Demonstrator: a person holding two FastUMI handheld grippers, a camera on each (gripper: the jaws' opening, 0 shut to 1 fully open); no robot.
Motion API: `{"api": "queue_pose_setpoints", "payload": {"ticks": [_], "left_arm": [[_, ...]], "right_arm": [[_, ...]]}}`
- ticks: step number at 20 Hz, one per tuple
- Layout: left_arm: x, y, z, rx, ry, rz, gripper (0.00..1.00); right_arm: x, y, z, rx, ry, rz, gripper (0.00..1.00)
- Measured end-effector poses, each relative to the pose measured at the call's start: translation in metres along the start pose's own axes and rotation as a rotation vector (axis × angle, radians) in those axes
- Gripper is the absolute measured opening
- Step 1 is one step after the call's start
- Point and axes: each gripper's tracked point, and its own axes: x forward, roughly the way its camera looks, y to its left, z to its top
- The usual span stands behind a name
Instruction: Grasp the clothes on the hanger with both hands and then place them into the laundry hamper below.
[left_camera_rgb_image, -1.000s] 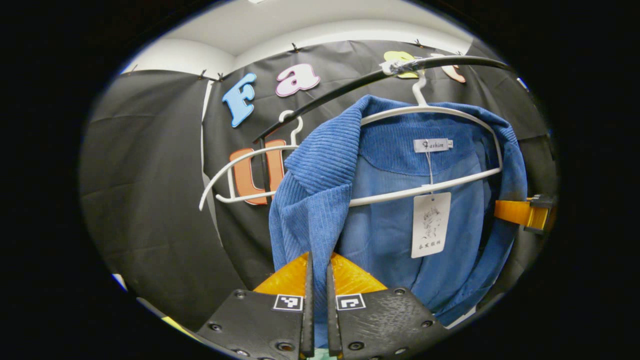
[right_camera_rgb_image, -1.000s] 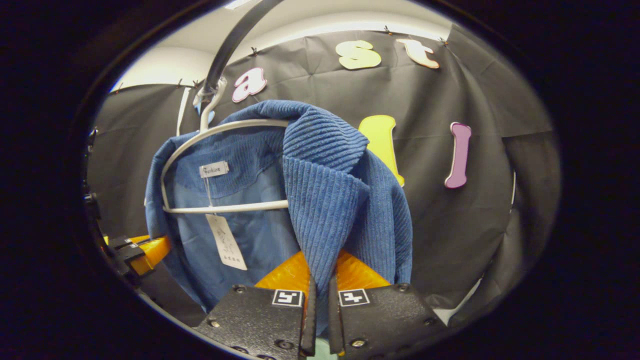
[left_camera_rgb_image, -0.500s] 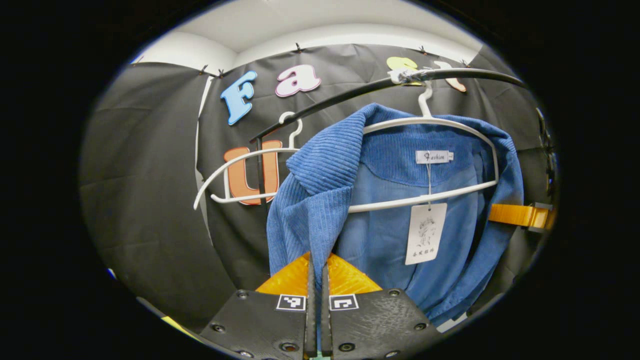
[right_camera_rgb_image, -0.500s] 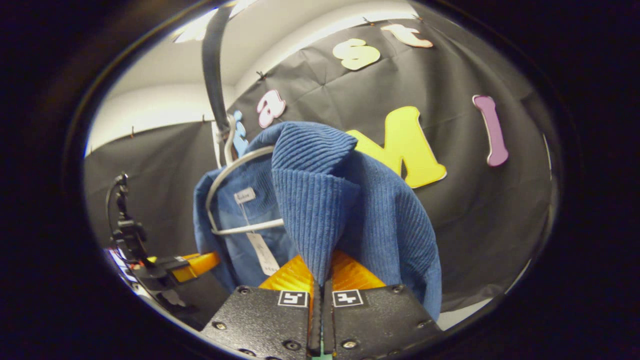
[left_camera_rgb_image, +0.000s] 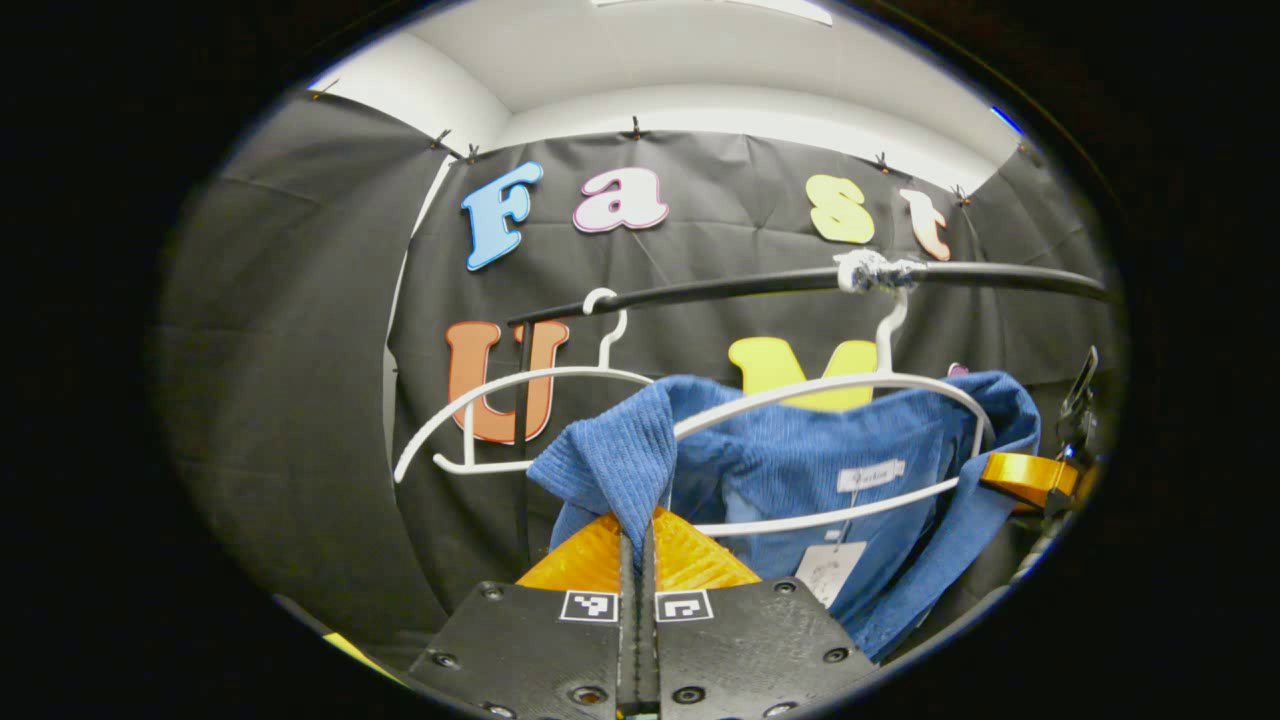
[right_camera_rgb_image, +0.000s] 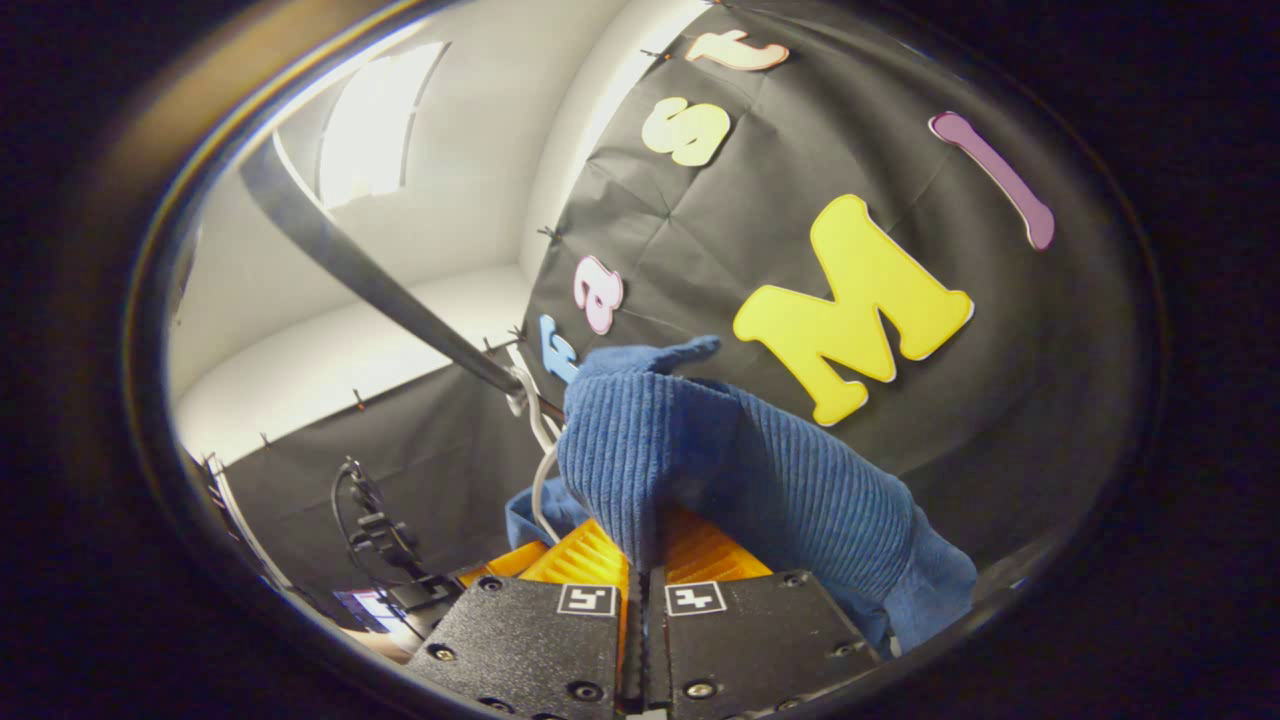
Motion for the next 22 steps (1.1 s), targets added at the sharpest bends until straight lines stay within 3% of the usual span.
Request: {"api": "queue_pose_setpoints", "payload": {"ticks": [2,5,8,13,15,18,22], "left_arm": [[0.002,-0.005,0.007,-0.032,-0.011,-0.033,0.00],[0.004,-0.015,0.022,-0.122,-0.024,-0.145,0.00],[0.005,-0.007,0.042,-0.186,-0.062,-0.234,0.03],[0.008,0.015,0.062,-0.531,-0.107,-0.362,0.00],[0.006,0.024,0.061,-0.647,-0.092,-0.416,0.00],[0.012,0.039,0.040,-0.733,-0.058,-0.386,0.03],[0.013,0.047,0.009,-0.764,-0.015,-0.357,0.00]], "right_arm": [[0.002,0.004,0.018,0.053,-0.026,0.042,0.05],[-0.004,0.010,0.041,0.202,-0.089,0.128,0.05],[-0.010,-0.005,0.054,0.262,-0.128,0.123,0.04],[-0.012,-0.009,0.068,0.431,-0.181,0.201,0.05],[-0.011,-0.022,0.069,0.504,-0.197,0.193,0.04],[-0.018,-0.038,0.069,0.557,-0.226,0.154,0.04],[-0.024,-0.056,0.065,0.600,-0.253,0.114,0.05]]}}
